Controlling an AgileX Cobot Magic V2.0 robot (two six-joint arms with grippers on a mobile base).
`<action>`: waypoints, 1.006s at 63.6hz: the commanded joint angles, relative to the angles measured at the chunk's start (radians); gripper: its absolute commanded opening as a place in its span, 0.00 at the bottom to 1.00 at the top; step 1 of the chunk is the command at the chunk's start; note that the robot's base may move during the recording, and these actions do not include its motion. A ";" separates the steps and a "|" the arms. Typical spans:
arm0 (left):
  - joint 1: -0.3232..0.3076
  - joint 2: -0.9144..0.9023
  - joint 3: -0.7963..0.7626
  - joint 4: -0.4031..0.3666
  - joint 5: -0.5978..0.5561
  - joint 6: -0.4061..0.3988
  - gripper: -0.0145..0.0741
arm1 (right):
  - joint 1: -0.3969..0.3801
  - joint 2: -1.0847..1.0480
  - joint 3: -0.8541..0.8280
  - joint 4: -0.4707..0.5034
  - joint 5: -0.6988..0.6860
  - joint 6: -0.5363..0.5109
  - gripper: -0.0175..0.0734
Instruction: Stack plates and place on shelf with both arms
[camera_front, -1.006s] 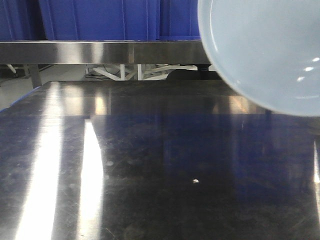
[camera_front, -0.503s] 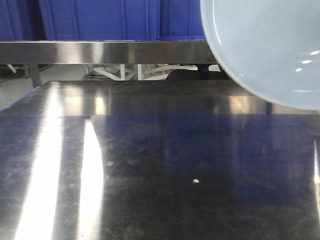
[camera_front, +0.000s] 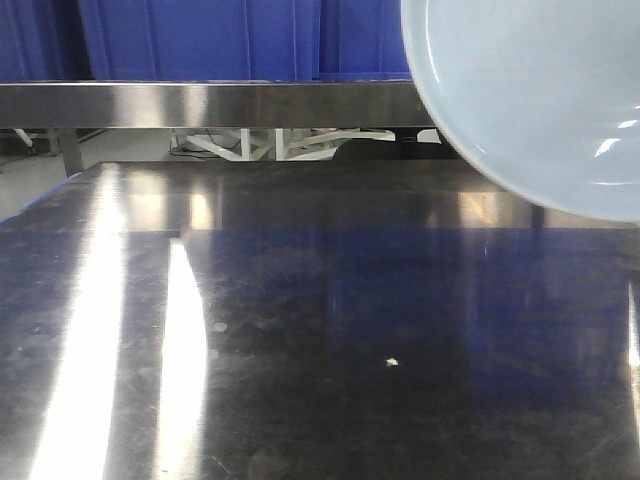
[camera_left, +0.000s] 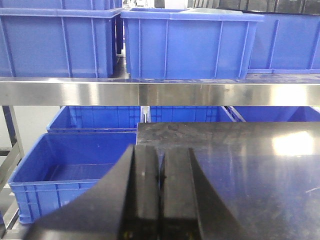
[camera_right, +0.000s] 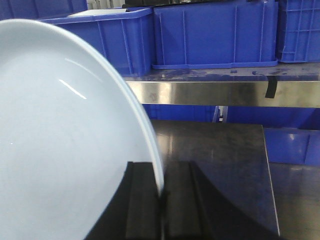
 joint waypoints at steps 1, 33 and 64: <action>0.002 0.006 -0.030 -0.006 -0.081 -0.004 0.25 | -0.007 -0.001 -0.031 -0.005 -0.104 -0.001 0.25; 0.002 0.006 -0.030 -0.006 -0.081 -0.004 0.25 | -0.007 -0.001 -0.031 -0.005 -0.104 -0.001 0.25; 0.002 0.006 -0.030 -0.006 -0.081 -0.004 0.25 | -0.007 -0.001 -0.031 -0.005 -0.104 -0.001 0.25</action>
